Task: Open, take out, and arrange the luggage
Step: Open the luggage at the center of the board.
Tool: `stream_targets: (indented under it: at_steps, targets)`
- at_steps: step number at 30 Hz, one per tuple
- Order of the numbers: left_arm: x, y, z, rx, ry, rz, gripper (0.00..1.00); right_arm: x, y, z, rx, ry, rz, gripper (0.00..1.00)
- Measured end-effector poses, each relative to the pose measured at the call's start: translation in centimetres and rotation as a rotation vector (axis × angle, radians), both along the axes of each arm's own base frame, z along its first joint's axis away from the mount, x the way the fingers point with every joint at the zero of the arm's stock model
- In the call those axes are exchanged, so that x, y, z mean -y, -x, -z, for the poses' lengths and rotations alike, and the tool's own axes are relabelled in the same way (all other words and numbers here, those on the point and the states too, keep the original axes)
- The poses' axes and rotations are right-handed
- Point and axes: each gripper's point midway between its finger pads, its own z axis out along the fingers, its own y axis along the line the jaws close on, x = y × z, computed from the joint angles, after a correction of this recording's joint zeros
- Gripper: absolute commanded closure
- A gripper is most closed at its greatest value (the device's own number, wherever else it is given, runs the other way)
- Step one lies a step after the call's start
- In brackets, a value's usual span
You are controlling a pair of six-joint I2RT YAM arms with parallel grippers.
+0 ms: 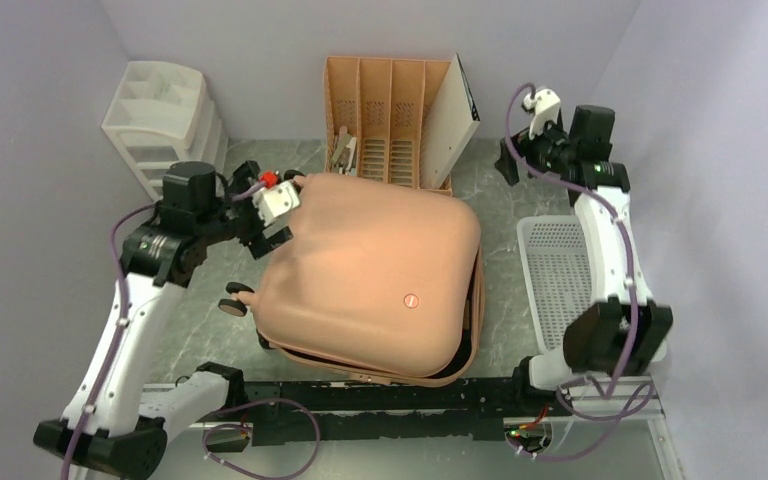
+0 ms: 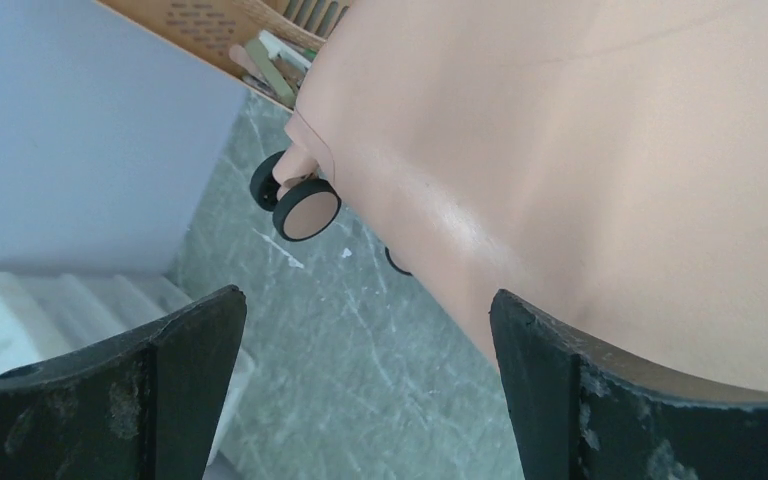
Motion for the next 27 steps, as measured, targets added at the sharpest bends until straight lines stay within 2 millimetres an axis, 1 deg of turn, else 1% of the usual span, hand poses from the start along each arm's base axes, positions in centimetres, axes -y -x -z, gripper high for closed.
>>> stream_targets:
  at_steps: [2,3,5,7,8,9,10,12,15,17,19,22,24,27]
  targets:
    - [-0.4,1.9,-1.1,0.042,-0.033,0.040,0.03,-1.8,3.1,-0.8,0.037,0.039,-0.076,0.05]
    - [-0.7,2.7,-1.3,0.056,-0.047,0.052,0.03,-2.5,4.8,-1.0,0.055,0.054,-0.112,0.04]
    - [-1.5,4.8,-1.6,0.085,-0.086,0.070,0.03,-3.6,7.9,-1.2,0.087,0.072,-0.172,0.01]
    - [-2.5,6.3,-1.9,0.113,-0.128,0.063,0.03,-4.5,10.7,-1.2,0.129,0.078,-0.225,0.00]
    - [-3.0,6.7,-1.8,0.122,-0.149,0.054,0.03,-5.1,12.1,-1.1,0.147,0.074,-0.256,0.00]
    - [-4.0,7.5,-1.7,0.142,-0.189,0.033,0.03,-5.7,13.5,-1.0,0.169,0.068,-0.289,0.00]
    - [-4.4,7.9,-1.5,0.145,-0.206,0.027,0.03,-6.3,14.6,-1.0,0.189,0.057,-0.317,0.00]
    - [-5.6,8.7,-0.8,0.149,-0.269,0.002,0.03,-7.4,16.4,-0.9,0.230,0.031,-0.366,0.00]
    - [-7.3,9.6,1.1,0.109,-0.364,-0.016,0.03,-8.5,17.6,-0.9,0.270,-0.021,-0.408,0.00]
    - [-8.1,10.4,2.5,0.072,-0.427,-0.006,0.03,-8.8,17.6,-0.9,0.281,-0.041,-0.419,0.00]
    - [-8.7,11.1,3.5,0.048,-0.471,0.006,0.03,-8.9,17.4,-0.9,0.282,-0.053,-0.424,0.00]
    - [-9.2,12.3,4.9,0.022,-0.514,0.041,0.03,-8.9,17.0,-0.4,0.270,-0.070,-0.415,0.00]
    - [-9.3,12.9,5.9,-0.009,-0.534,0.066,0.03,-8.9,16.9,-0.3,0.272,-0.073,-0.410,0.00]
    - [-9.3,13.2,7.2,-0.058,-0.553,0.101,0.03,-8.8,16.8,-0.3,0.278,-0.070,-0.404,0.00]
